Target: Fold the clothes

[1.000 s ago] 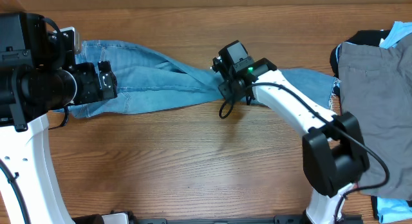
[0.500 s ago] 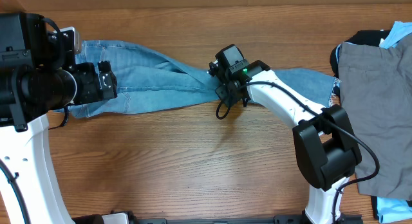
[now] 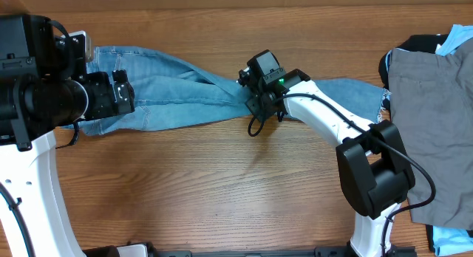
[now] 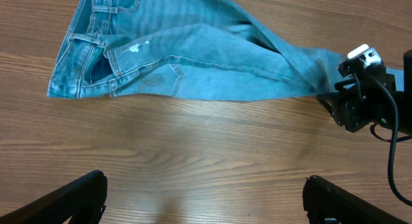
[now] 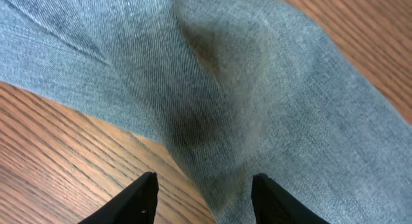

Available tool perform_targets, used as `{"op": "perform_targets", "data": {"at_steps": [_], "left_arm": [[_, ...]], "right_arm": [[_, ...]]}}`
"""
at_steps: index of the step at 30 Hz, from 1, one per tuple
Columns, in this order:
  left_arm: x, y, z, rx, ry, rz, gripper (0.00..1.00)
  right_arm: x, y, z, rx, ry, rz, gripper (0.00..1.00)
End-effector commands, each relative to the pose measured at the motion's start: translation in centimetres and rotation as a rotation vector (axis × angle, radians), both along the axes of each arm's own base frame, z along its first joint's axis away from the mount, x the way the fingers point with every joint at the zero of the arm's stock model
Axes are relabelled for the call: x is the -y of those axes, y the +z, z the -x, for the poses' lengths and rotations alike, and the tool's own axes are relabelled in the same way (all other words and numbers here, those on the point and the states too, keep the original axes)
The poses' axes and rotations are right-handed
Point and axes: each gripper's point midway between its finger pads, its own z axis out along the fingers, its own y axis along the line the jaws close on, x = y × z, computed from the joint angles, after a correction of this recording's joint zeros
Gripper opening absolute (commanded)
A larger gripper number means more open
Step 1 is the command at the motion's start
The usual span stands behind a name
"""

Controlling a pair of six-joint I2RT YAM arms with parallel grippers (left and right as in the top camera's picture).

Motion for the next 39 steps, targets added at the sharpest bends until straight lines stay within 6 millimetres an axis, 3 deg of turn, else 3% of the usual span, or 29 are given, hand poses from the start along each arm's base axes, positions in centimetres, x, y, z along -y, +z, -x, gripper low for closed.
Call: {"op": "perform_targets", "data": {"at_steps": [1,12,17,20,24,30,39], "left_arm": [[-0.1,-0.1,-0.1,-0.004,0.013,-0.001,1.00],[-0.1,-0.1,-0.1,-0.004,0.013,-0.001,1.00],[-0.1,-0.1,-0.1,-0.006,0.013,-0.001,1.00],[-0.1,-0.1,-0.1,-0.006,0.013,-0.001,1.00],[-0.1,-0.1,-0.1,-0.006,0.013,-0.001,1.00],[-0.1,-0.1,-0.1,-0.006,0.014,-0.001,1.00],[-0.1,-0.1,-0.1,-0.006,0.013,-0.001,1.00]], "right_arm": [[-0.5,0.2,-0.2,0.012,0.011,-0.015,0.52],[-1.1,0.1,0.3,-0.011,0.018,-0.045,0.52],[-0.9,-1.9,0.6,-0.050,0.017,-0.022,0.52],[0.3,-2.2,-0.1,-0.020,-0.009,0.045,0.49],[1.8,-0.5,-0.9,0.048,-0.043,0.118,0.48],[1.5,3.7,-1.6,0.140,-0.050,0.064,0.48],[1.3,4.3,-1.9,0.160,-0.052,0.051,0.48]]}}
